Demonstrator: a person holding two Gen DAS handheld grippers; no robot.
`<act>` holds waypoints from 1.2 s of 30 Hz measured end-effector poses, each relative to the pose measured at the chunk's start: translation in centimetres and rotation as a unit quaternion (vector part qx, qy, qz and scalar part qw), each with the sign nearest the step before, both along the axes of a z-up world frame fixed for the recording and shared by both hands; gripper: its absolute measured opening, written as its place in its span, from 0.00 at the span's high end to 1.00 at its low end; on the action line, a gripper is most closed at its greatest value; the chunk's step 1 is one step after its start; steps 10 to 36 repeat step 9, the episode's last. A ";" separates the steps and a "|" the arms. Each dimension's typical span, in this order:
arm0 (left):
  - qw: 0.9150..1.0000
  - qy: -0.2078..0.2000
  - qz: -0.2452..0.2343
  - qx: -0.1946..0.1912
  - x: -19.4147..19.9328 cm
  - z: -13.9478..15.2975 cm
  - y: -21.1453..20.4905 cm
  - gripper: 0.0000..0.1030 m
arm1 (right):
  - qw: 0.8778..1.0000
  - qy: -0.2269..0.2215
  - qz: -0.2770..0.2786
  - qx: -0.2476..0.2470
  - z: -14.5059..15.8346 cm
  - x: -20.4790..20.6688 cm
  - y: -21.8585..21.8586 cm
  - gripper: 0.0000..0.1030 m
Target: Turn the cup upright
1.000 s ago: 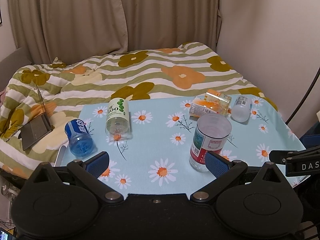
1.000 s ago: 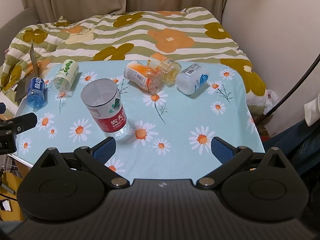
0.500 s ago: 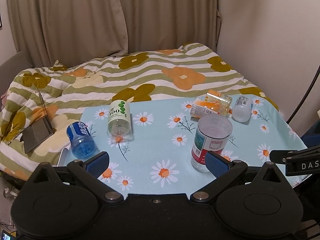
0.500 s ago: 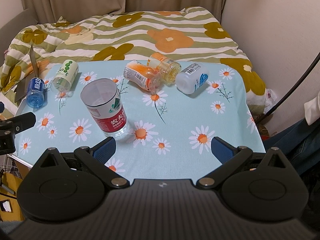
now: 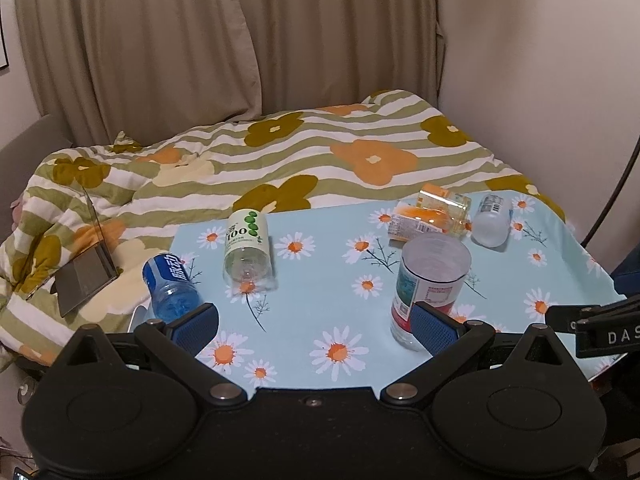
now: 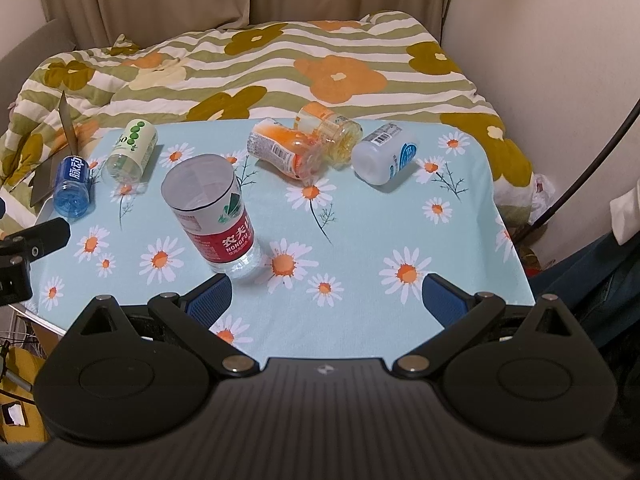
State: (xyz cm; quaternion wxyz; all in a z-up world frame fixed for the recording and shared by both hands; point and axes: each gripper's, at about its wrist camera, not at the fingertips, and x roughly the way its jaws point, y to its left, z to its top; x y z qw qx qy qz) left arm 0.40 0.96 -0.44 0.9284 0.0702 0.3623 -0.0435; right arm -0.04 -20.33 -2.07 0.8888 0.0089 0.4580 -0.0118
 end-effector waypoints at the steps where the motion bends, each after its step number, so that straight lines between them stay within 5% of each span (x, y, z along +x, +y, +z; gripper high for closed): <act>1: 1.000 0.001 0.000 -0.001 0.0 0.0 0.1 0.00 | 1.000 0.000 0.000 0.000 0.0 0.0 0.0 0.00; 36: 1.000 0.001 0.009 -0.008 0.2 -0.1 0.4 0.00 | 1.000 -0.003 0.006 0.003 -0.1 0.0 0.2 0.00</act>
